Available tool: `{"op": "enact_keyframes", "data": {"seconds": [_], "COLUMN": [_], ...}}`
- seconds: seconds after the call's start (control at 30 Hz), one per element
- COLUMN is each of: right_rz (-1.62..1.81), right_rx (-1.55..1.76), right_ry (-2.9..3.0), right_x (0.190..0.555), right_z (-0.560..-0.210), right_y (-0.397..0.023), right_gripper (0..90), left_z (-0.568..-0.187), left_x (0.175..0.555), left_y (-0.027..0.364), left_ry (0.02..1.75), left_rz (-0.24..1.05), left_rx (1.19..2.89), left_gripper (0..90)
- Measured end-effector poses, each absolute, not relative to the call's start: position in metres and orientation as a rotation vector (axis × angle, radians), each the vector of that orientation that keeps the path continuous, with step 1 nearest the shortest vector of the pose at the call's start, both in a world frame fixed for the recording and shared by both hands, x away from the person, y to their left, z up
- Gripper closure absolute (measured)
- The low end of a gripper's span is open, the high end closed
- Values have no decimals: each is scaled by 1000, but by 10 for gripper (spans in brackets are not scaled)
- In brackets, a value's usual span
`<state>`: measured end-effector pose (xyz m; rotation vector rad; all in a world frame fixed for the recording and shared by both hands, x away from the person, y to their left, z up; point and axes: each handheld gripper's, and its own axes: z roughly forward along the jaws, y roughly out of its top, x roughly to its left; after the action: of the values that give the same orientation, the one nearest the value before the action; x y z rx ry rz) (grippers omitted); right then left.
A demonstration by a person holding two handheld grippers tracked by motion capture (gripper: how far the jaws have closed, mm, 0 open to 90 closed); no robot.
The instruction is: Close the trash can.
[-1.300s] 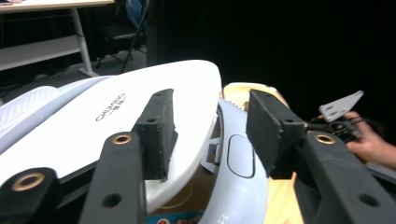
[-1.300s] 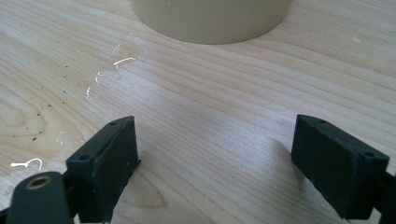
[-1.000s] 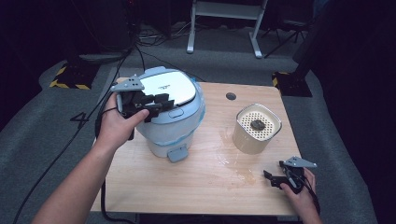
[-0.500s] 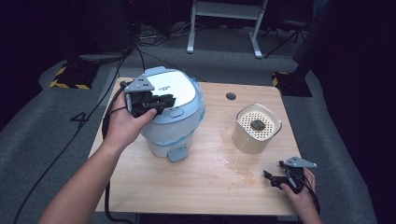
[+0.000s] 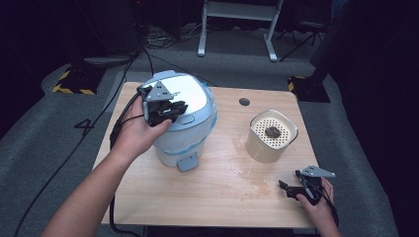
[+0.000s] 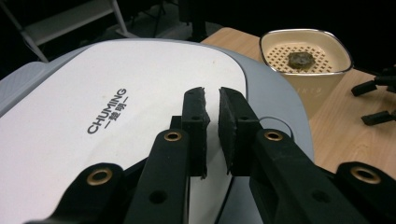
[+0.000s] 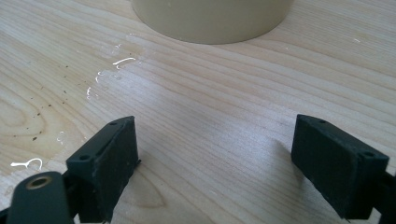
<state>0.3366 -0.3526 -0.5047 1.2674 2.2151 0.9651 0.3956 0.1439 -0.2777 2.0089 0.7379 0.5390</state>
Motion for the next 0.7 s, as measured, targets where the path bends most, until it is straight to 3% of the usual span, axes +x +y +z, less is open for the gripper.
{"op": "enact_keyframes", "data": {"seconds": [0.13, 0.27, 0.4, 0.7], "right_rz": [966, 966, 966, 967], "right_rx": [1266, 1267, 1267, 1265], "right_ry": [2216, 2217, 2216, 2219], "right_x": [336, 336, 336, 337], "right_z": [-505, -505, -505, -505], "right_y": [-353, -353, -353, -353], "right_gripper": [149, 148, 148, 148], "left_z": [-282, -282, -277, -268], "left_x": [399, 399, 395, 355], "left_y": [148, 150, 151, 151], "left_ry": [724, 753, 697, 597], "left_rz": [510, 482, 428, 402], "left_rx": [1958, 1928, 1884, 1878], "left_gripper": [796, 525, 402, 349]}}
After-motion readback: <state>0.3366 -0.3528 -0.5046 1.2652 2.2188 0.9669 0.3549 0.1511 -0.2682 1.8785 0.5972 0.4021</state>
